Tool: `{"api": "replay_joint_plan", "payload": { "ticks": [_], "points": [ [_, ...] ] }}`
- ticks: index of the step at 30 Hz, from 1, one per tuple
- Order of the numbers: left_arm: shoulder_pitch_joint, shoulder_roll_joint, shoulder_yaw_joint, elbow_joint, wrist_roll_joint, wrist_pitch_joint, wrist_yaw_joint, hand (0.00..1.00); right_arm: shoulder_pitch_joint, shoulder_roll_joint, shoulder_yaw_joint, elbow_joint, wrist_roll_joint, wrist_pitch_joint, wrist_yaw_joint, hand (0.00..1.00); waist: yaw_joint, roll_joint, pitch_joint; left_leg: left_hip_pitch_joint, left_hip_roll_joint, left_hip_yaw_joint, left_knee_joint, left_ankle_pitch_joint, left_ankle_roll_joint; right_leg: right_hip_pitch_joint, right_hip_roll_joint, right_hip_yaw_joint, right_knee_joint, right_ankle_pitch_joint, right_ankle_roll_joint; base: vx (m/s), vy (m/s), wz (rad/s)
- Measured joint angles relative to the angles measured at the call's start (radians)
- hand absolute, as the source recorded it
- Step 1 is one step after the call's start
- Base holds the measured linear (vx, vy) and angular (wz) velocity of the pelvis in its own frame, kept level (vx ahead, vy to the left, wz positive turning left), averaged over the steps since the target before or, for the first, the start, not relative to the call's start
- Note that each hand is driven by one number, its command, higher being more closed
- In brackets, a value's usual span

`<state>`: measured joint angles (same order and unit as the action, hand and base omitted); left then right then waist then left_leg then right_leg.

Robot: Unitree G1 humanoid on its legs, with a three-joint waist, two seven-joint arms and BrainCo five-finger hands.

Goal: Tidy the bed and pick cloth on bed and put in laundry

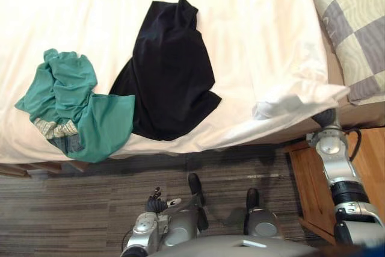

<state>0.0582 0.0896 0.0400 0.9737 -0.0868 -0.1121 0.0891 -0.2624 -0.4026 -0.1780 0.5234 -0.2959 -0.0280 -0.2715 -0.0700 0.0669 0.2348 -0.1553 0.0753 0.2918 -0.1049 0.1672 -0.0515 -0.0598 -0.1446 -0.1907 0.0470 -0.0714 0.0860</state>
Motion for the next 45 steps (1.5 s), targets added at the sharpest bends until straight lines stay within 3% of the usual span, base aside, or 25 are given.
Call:
{"api": "replay_joint_plan", "payload": {
  "ticks": [6,10,17,23,24,29,35,37,42,45],
  "points": [
    [0.021,-0.002,0.021,0.0,0.0,0.0,-0.002,0.0,0.026,-0.002,-0.096,0.015,0.038,0.015,0.009,0.0,-0.004,0.009,-0.006,0.019,0.009,0.025,0.0,-0.012,0.0,0.007,0.004,0.03,-0.013,0.002,-0.004,0.03,-0.008,-0.14],
    [0.044,-0.003,0.045,0.002,0.0,0.001,-0.002,0.0,0.034,-0.005,-0.147,0.014,0.053,0.022,0.006,0.0,-0.027,0.009,-0.006,0.036,0.008,0.034,-0.001,-0.022,0.002,0.017,0.003,0.038,-0.013,0.003,-0.003,0.04,-0.002,-0.12],
    [0.046,-0.012,0.082,0.01,0.0,0.018,-0.002,0.0,0.034,-0.046,-0.347,-0.057,0.119,0.065,-0.088,0.0,-0.045,0.005,-0.017,0.039,0.01,0.037,-0.001,-0.026,0.0,0.028,0.003,0.038,-0.022,0.003,-0.003,0.04,0.0,-0.01],
    [0.048,-0.019,0.088,0.03,0.0,0.024,-0.002,0.0,0.032,-0.044,-0.405,-0.159,0.195,0.08,-0.143,0.0,-0.047,-0.014,-0.061,0.049,0.011,0.037,-0.001,-0.032,-0.008,0.035,0.004,0.037,-0.034,0.002,-0.003,0.03,-0.005,-0.02],
    [0.048,-0.02,0.088,0.029,0.0,0.025,-0.002,0.0,0.032,-0.044,-0.405,-0.165,0.196,0.08,-0.144,1.0,-0.047,-0.015,-0.063,0.049,0.011,0.036,-0.001,-0.032,-0.008,0.035,0.004,0.036,-0.034,0.002,-0.003,0.0,0.0,0.0],
    [0.047,-0.02,0.086,0.03,0.0,0.04,-0.002,0.0,0.025,-0.038,-0.391,-0.194,0.306,0.067,-0.15,1.0,-0.035,-0.02,-0.066,0.049,0.009,0.021,-0.001,-0.032,-0.007,0.043,0.003,0.017,-0.035,0.001,-0.002,0.0,0.007,0.07],
    [0.045,-0.013,0.081,0.029,0.0,0.04,-0.002,0.0,-0.033,-0.026,-0.284,-0.177,0.541,-0.005,-0.105,1.0,-0.021,-0.021,-0.067,0.017,0.005,-0.015,-0.001,-0.024,0.003,0.03,0.003,-0.017,-0.035,0.0,-0.002,0.0,0.009,0.17],
    [0.044,-0.009,0.077,0.028,0.0,0.04,-0.002,0.0,-0.111,-0.005,-0.273,-0.139,0.635,-0.04,-0.095,1.0,-0.015,-0.021,-0.066,-0.007,0.003,-0.031,-0.001,-0.016,0.012,0.016,0.003,-0.032,-0.032,0.002,-0.002,0.01,0.016,0.23],
    [0.02,-0.006,0.077,0.026,-0.002,0.028,0.004,0.0,-0.315,-0.001,-0.266,-0.052,0.845,-0.123,-0.107,1.0,0.035,-0.013,-0.034,-0.051,0.0,-0.036,0.001,0.007,0.025,-0.014,0.003,-0.031,-0.029,0.017,-0.002,0.01,0.026,0.11],
    [0.007,-0.01,0.078,0.025,-0.011,0.012,0.005,0.0,-0.464,-0.001,-0.271,-0.035,0.964,-0.206,-0.123,1.0,0.05,0.011,0.011,-0.079,0.003,-0.051,0.0,0.018,0.03,-0.046,0.005,-0.034,-0.011,0.021,-0.004,-0.07,0.038,0.06]
  ]
}}
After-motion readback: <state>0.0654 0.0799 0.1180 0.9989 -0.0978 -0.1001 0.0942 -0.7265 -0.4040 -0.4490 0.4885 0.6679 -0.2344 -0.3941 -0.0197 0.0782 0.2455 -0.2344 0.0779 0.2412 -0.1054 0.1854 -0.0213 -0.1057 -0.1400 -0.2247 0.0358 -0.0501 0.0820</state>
